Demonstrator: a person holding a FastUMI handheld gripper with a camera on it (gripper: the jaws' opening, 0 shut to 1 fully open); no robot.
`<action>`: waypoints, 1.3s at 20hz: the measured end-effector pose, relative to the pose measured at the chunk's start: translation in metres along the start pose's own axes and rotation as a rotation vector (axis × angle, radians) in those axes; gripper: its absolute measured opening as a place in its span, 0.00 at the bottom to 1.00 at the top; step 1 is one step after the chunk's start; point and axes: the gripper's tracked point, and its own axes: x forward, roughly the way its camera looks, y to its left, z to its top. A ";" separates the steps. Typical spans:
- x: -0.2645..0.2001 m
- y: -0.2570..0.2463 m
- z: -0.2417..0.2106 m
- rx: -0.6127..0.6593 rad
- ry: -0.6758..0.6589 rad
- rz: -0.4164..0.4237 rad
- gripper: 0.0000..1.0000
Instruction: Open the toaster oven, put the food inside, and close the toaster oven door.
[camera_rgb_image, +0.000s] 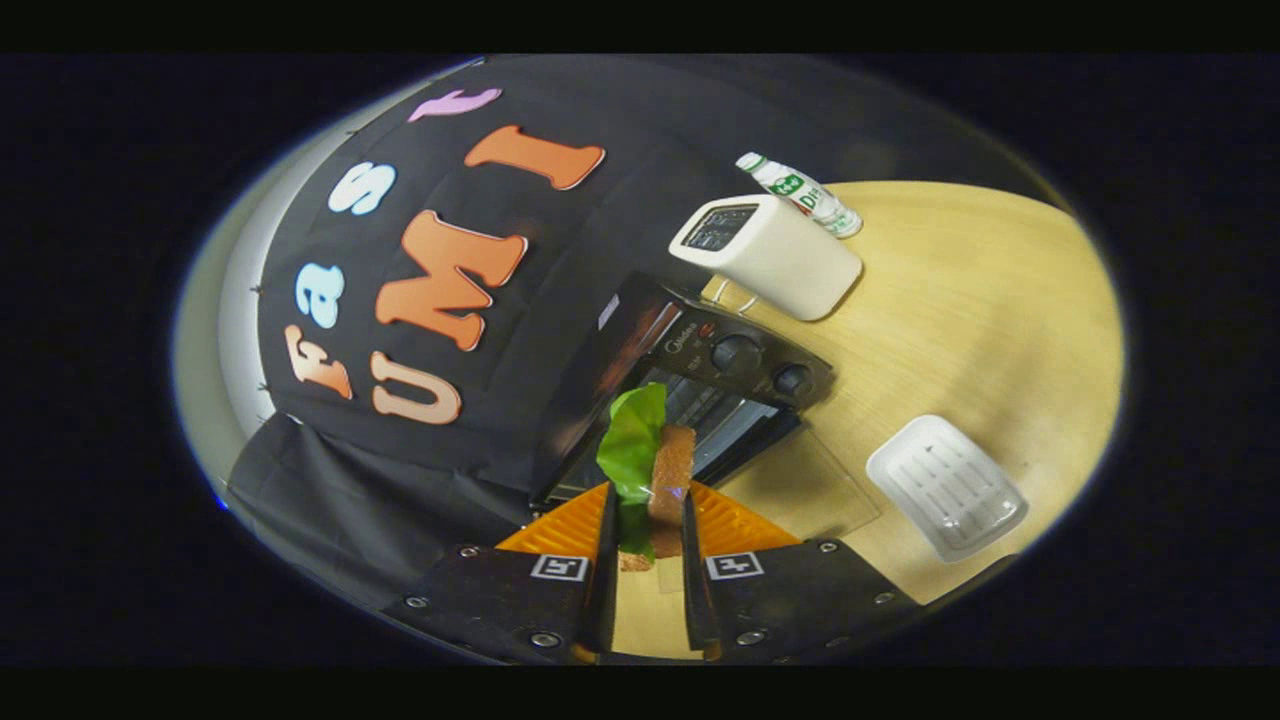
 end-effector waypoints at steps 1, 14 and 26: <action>0.009 -0.002 -0.004 0.020 -0.018 0.000 0.29; 0.120 -0.012 -0.020 0.342 -0.245 0.013 0.29; 0.164 -0.015 -0.023 0.411 -0.280 -0.136 0.41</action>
